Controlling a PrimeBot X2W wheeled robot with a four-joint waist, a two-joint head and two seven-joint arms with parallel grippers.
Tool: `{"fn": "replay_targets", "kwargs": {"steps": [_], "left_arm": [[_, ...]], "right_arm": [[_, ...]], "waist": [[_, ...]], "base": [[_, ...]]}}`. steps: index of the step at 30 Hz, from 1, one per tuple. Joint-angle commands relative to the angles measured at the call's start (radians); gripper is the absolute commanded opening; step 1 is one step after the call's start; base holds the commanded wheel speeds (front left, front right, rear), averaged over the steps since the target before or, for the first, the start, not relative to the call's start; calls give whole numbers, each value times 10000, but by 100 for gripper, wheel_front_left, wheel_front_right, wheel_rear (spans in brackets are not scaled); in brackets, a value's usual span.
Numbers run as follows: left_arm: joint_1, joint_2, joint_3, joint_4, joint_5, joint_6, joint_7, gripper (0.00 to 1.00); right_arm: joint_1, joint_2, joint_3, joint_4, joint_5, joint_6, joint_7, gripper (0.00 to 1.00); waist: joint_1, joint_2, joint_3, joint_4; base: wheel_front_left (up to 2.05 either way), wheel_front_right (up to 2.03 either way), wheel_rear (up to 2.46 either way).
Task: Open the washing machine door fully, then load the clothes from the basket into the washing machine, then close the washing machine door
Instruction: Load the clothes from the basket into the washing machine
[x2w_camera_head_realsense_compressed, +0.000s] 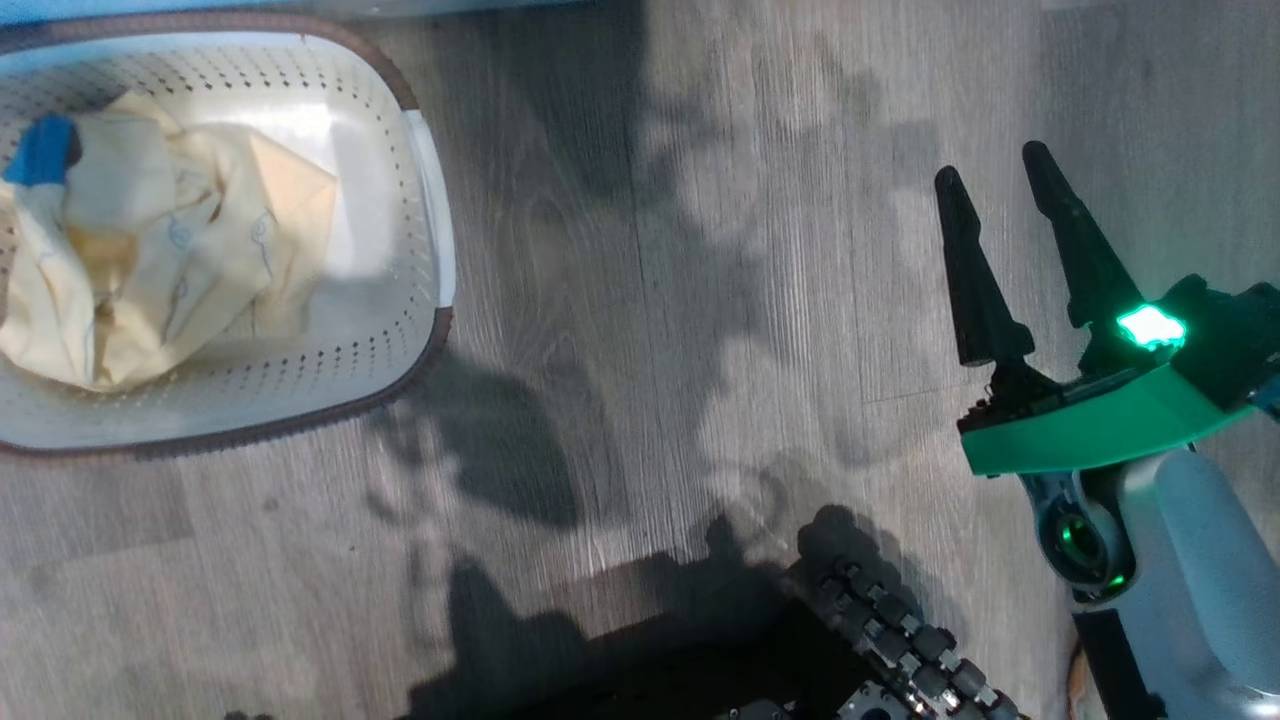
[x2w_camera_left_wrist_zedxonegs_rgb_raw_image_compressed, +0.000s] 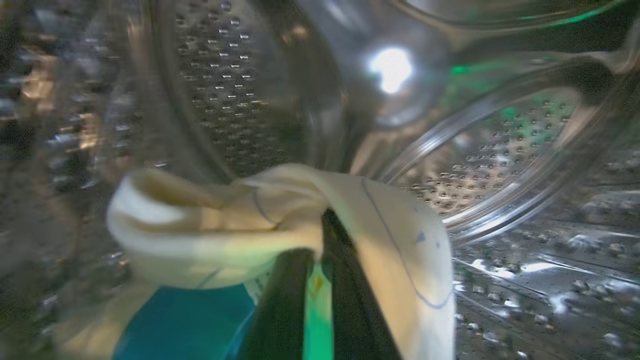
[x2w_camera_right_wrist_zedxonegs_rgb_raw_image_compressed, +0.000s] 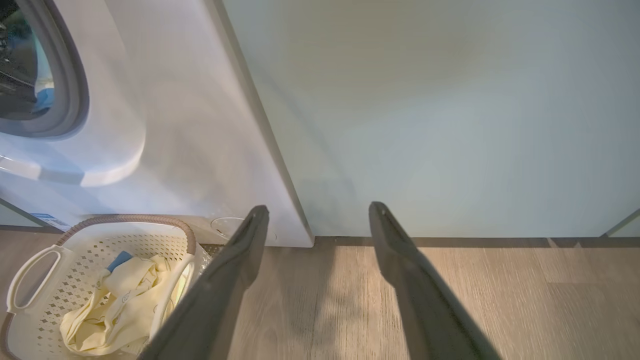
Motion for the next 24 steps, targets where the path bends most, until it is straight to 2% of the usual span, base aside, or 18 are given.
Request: {"fn": "replay_targets", "kwargs": {"steps": [1,10,24], "left_arm": [[-617,281,206,-142,145,-47,-117,0],[-762,56,1458,-898,637,-111,-167,0],[315,-703,2148,-1345,1288,-183,-169,0]], "right_arm": [[118,11,138,-277,-66,2,-95,100],[-71,12,134,-276,-111,2,-95,100],[-101,12,100,-199,-222,2,-95,100]], "waist": [[0,0,184,29],[0,0,461,86],[0,0,458,244]], "base": [[0,0,0],[0,0,0],[0,0,0]]}}
